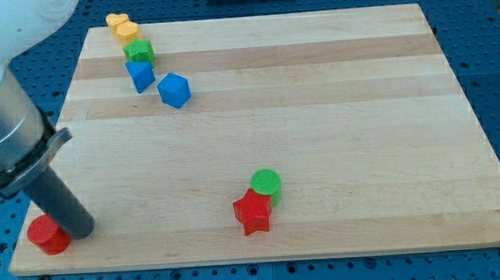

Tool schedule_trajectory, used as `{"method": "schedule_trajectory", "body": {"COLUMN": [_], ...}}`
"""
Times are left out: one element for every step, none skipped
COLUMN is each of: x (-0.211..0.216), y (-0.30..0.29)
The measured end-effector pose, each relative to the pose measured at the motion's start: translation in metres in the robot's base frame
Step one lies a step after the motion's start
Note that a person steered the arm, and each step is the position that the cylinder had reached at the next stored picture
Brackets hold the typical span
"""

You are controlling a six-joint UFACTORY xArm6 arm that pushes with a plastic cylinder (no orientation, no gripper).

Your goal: Move the arm to the right of the blue triangle

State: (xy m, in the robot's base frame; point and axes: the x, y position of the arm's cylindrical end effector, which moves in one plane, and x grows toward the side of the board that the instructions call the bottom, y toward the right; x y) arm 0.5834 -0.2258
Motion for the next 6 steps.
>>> {"method": "schedule_trajectory", "body": {"x": [-0.015, -0.07, -0.142, -0.232, -0.284, -0.282], "y": [0.023, 0.095, 0.171, 0.194, 0.155, 0.114]}}
